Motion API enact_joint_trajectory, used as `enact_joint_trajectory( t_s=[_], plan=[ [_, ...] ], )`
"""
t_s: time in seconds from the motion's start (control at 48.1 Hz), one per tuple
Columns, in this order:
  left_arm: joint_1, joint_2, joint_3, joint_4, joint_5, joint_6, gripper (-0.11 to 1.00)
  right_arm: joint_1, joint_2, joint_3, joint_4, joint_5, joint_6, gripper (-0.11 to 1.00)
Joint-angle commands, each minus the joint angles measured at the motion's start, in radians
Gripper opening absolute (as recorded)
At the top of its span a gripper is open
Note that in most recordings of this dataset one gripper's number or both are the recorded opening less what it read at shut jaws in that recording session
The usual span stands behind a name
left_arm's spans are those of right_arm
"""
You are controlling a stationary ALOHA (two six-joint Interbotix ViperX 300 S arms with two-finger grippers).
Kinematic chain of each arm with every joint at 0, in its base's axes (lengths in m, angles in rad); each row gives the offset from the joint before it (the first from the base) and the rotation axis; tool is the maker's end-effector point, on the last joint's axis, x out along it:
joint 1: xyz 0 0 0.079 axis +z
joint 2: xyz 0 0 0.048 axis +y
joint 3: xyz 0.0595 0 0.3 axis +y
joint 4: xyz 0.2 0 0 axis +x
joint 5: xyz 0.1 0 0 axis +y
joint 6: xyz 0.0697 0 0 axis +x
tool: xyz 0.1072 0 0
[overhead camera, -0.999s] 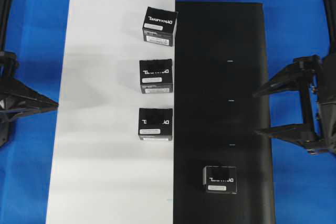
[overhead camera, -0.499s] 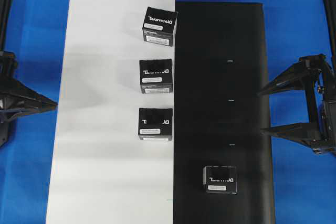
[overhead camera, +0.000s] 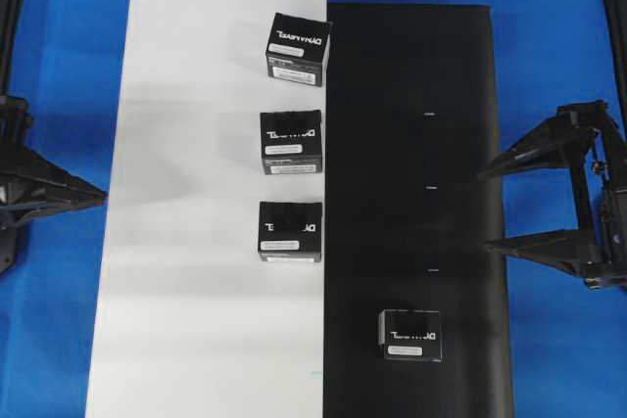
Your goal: Place the box from the black base onto the white base.
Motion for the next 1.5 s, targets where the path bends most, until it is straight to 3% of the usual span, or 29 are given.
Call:
enact_joint_trajectory(
  t_s=[0.0, 1.061, 1.477],
  plan=[
    [-0.002, 0.005, -0.028, 0.002, -0.006, 0.000, -0.04, 0.002, 0.003, -0.008, 0.003, -0.011, 0.002, 1.00],
    [-0.002, -0.011, -0.023, 0.002, -0.002, 0.002, -0.04, 0.011, 0.002, 0.017, 0.021, 0.011, -0.002, 1.00],
    [-0.002, -0.018, -0.018, 0.002, 0.031, 0.008, -0.04, 0.002, -0.026, 0.057, 0.018, -0.057, -0.008, 1.00]
  ],
)
